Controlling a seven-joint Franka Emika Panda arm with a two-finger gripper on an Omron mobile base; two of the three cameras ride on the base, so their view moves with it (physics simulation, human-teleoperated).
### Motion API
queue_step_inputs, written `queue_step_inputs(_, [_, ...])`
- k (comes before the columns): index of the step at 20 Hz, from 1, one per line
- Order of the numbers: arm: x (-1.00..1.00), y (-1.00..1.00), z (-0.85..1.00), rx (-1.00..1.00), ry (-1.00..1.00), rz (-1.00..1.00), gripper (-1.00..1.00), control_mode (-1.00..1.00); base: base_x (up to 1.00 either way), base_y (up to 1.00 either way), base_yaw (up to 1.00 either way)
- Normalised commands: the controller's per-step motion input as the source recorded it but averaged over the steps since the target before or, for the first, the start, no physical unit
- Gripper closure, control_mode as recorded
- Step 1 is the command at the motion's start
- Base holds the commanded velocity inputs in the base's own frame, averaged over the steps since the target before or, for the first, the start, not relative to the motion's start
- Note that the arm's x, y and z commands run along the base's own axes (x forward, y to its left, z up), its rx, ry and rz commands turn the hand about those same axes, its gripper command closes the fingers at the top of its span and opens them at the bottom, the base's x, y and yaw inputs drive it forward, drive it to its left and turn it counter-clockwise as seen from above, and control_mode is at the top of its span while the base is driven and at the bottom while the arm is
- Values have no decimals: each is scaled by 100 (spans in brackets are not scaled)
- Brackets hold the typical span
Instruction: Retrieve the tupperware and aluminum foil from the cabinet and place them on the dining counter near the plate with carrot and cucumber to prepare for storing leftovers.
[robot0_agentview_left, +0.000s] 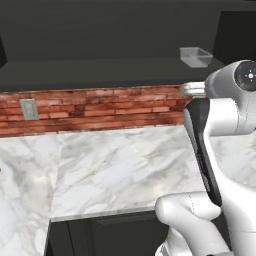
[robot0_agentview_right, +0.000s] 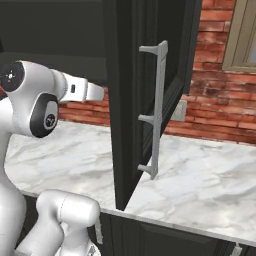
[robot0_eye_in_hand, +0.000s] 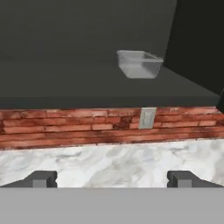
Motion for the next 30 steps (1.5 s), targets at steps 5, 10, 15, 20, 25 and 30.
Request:
queue_step_inputs(5, [28, -35, 38, -12, 8, 0, -100, -100, 0, 0, 0])
queue_step_inputs(10, [37, -26, 28, -9, 3, 0, -100, -100, 0, 0, 0])
queue_step_inputs(15, [48, -16, 27, -8, 3, 0, -100, -100, 0, 0, 0])
queue_step_inputs(20, [70, -14, 5, 0, 2, 0, -100, -100, 0, 0, 0])
queue_step_inputs(25, [75, -13, 0, 0, 0, 0, -100, -100, 0, 0, 0])
queue_step_inputs(30, [70, -9, -2, 0, 0, 0, -100, -100, 0, 0, 0])
